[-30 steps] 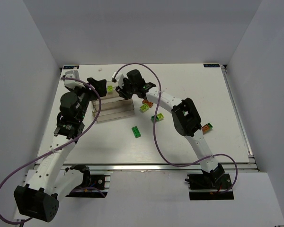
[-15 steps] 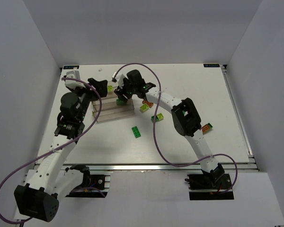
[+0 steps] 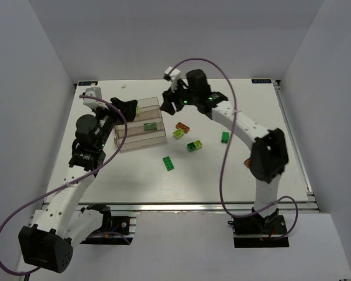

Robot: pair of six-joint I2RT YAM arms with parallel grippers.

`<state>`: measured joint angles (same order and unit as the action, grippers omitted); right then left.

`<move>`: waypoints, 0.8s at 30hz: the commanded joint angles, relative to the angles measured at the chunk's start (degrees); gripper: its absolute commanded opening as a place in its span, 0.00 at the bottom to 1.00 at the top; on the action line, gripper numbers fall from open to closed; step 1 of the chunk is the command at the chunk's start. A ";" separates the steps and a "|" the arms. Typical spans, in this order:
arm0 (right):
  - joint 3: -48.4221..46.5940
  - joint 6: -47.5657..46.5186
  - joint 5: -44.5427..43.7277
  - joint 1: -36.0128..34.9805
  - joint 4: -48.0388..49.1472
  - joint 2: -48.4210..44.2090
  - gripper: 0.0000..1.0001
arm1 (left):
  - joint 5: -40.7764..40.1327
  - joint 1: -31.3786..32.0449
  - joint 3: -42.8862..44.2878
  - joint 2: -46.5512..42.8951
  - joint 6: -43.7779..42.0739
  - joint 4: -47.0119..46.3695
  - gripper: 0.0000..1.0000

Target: Sort the legos into containers by color

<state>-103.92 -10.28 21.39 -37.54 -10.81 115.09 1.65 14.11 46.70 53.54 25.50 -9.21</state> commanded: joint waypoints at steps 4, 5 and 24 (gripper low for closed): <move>24.26 5.45 8.40 2.47 3.60 -22.16 0.60 | 9.68 1.79 1.55 6.39 7.10 -0.20 0.83; 29.25 5.36 9.80 2.82 3.51 -27.23 0.60 | 10.30 2.41 2.16 8.93 7.46 1.11 0.83; 50.22 0.36 5.60 11.69 -4.31 -57.95 0.65 | -3.76 29.92 11.14 26.53 0.69 20.20 0.81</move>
<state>-53.98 -8.49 29.10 -28.71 -16.84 61.34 2.79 43.03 56.14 80.71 27.92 8.60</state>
